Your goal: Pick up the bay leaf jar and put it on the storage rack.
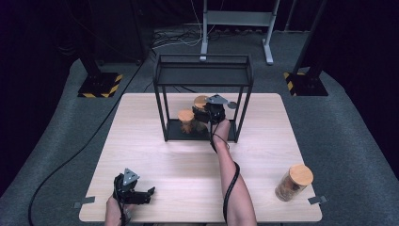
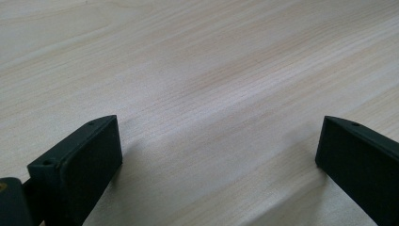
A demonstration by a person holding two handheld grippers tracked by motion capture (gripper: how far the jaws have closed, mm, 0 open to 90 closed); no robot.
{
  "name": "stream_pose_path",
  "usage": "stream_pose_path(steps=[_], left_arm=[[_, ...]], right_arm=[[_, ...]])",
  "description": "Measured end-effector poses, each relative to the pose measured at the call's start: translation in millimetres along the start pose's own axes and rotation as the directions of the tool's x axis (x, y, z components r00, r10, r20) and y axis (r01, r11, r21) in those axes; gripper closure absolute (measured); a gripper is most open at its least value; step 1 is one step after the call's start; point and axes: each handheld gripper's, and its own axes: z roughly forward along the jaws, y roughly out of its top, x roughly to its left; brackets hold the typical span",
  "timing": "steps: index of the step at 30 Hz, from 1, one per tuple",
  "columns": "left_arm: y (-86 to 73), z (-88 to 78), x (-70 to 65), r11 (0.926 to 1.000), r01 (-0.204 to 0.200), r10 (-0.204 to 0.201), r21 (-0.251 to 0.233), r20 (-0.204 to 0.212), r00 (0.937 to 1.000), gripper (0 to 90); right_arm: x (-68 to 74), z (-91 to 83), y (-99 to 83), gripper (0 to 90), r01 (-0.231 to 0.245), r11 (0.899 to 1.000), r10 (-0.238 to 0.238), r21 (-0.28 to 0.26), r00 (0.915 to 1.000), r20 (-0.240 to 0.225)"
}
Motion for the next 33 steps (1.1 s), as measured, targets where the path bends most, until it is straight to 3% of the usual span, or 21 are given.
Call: stream_pose_path(steps=[3, 6, 10, 15, 21, 33], left_arm=[[0.0, 0.0, 0.0, 1.0, 0.0, 0.0, 0.0, 0.0, 1.0, 0.1], [0.0, 0.0, 0.0, 1.0, -0.001, 0.001, 0.0, 0.0, 1.0, 0.1], [0.0, -0.1, 0.0, 1.0, -0.001, 0.001, 0.001, 0.0, 1.0, 0.1], [0.0, 0.0, 0.0, 1.0, 0.0, 0.0, 0.001, 0.0, 1.0, 0.1], [0.0, 0.0, 0.1, 1.0, -0.001, 0.001, 0.001, 0.0, 1.0, 0.1], [0.0, 0.0, 0.0, 1.0, -0.001, 0.001, 0.001, 0.0, 1.0, 0.1]], right_arm=[[0.2, -0.4, 1.2, 23.0, -0.008, 1.0, 0.008, 0.015, 1.0, 0.005], [0.0, -0.4, 3.0, 13.1, -0.011, 0.998, 0.011, 0.06, 0.9999, 0.009], [-1.6, -4.3, 5.2, 4.6, -0.044, 0.99, 0.047, 0.135, 0.9987, -0.018], [-1.5, -15.6, 5.8, 1.8, -0.067, 0.979, 0.075, 0.194, 0.9965, -0.037], [-0.2, -33.4, 2.0, 1.5, -0.076, 0.969, 0.089, 0.235, 0.995, -0.046], [9.3, -81.5, -16.3, 1.5, -0.064, 0.969, 0.086, 0.237, 0.9926, -0.086]])
